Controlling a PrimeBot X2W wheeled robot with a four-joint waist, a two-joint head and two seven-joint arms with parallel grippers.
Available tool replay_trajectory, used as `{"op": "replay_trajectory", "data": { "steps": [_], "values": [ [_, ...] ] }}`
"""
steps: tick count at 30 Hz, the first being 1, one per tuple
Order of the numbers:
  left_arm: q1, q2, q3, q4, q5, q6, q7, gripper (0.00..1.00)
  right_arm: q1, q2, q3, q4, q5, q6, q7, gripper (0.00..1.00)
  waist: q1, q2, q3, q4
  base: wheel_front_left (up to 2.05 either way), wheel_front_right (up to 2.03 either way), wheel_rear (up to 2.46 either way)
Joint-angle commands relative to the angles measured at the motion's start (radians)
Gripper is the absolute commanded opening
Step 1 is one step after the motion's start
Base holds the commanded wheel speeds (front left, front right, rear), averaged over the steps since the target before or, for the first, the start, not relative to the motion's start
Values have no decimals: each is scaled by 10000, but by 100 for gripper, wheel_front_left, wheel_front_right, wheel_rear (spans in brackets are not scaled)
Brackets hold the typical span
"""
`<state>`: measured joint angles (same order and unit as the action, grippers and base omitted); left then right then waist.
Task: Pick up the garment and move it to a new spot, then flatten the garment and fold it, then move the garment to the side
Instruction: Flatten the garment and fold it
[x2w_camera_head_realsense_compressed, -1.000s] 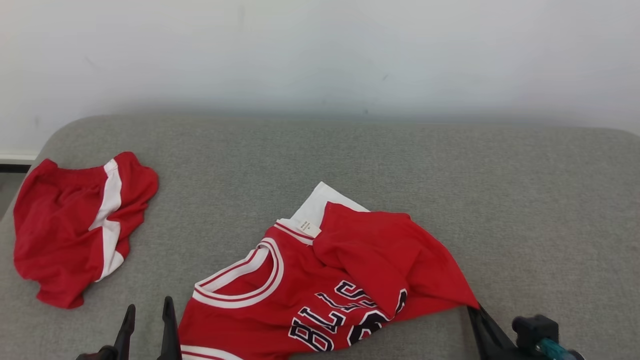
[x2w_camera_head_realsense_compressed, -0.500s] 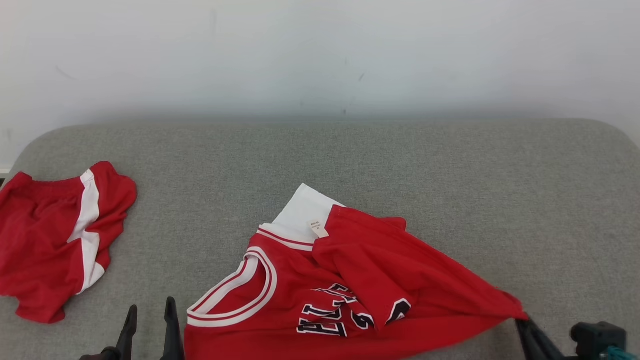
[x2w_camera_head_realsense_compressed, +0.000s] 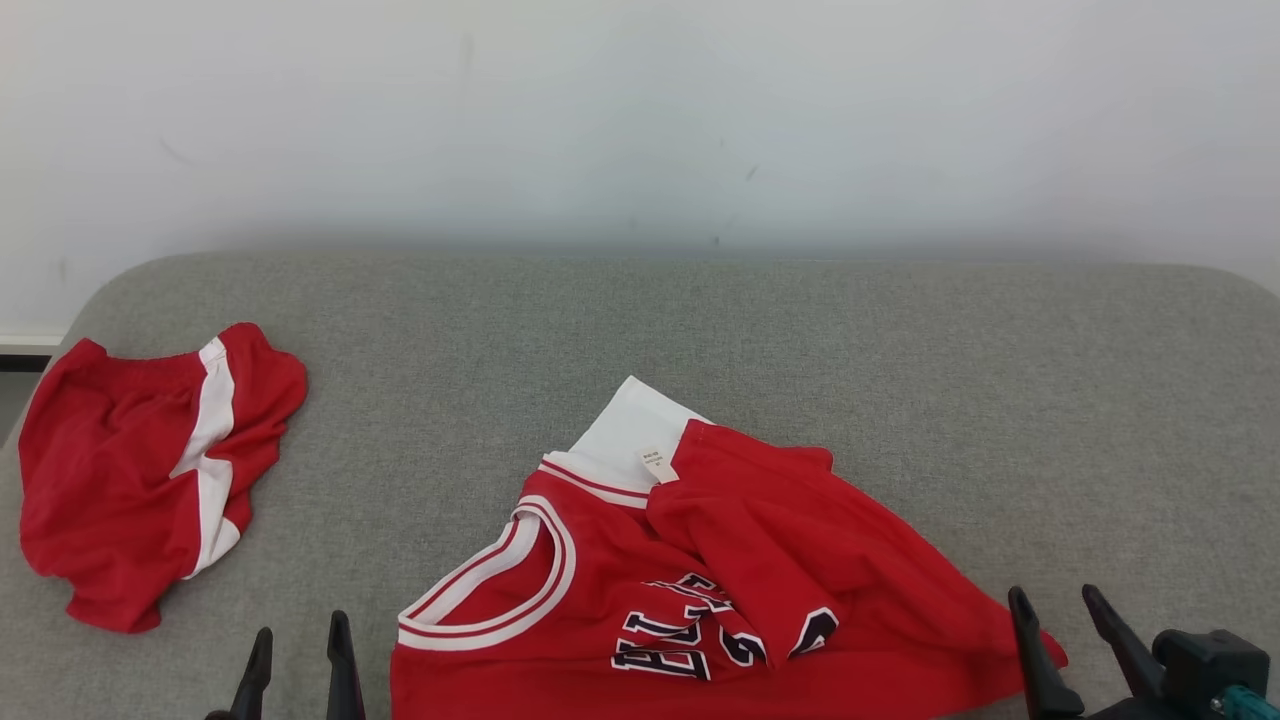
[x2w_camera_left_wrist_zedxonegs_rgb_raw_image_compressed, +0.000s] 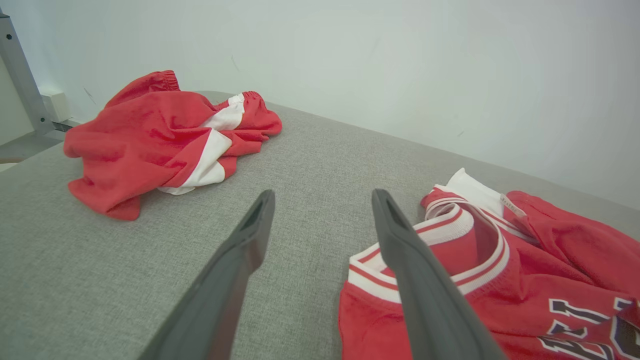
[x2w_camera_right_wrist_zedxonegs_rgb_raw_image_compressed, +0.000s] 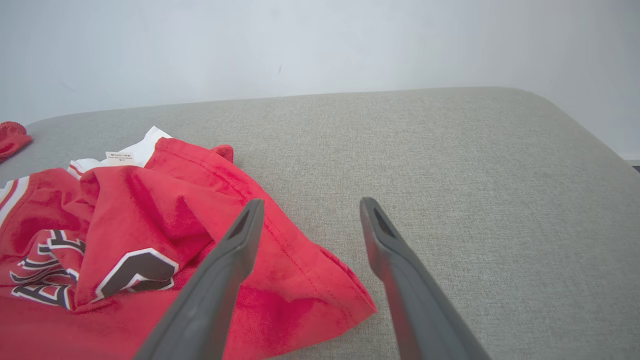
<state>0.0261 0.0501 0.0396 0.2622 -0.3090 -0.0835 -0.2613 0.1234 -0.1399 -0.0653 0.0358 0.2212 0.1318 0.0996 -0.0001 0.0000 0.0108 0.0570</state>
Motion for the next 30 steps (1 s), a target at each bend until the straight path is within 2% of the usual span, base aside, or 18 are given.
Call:
{"op": "replay_trajectory", "data": {
  "steps": [1,8,13,16,23,30],
  "values": [
    [183,4,25,-54,20,16,-27,100,-94,82,-74,-50,-101,-23,-302,100,1,0,-10,-5,0,0,0],
    [127,2,32,-198,43,73,-27,100,-398,319,63,406,-442,-23,-1533,100,1,0,40,-62,0,0,0],
    [209,4,-9,-277,45,102,-27,100,-574,528,306,1203,-670,-23,-1938,100,1,0,75,-105,0,0,0],
    [227,4,-50,-320,-5,119,-27,100,-741,478,613,1770,-862,-23,-1793,100,1,0,102,-107,0,0,0],
    [178,5,-166,-330,-83,196,-27,100,-1656,-145,995,3086,-1469,-23,-1479,100,1,0,157,-38,0,0,0],
    [32,5,-273,-259,-34,154,-27,100,-2155,-585,1209,4178,-579,-23,-424,100,1,0,176,202,0,0,0]
  ]
}}
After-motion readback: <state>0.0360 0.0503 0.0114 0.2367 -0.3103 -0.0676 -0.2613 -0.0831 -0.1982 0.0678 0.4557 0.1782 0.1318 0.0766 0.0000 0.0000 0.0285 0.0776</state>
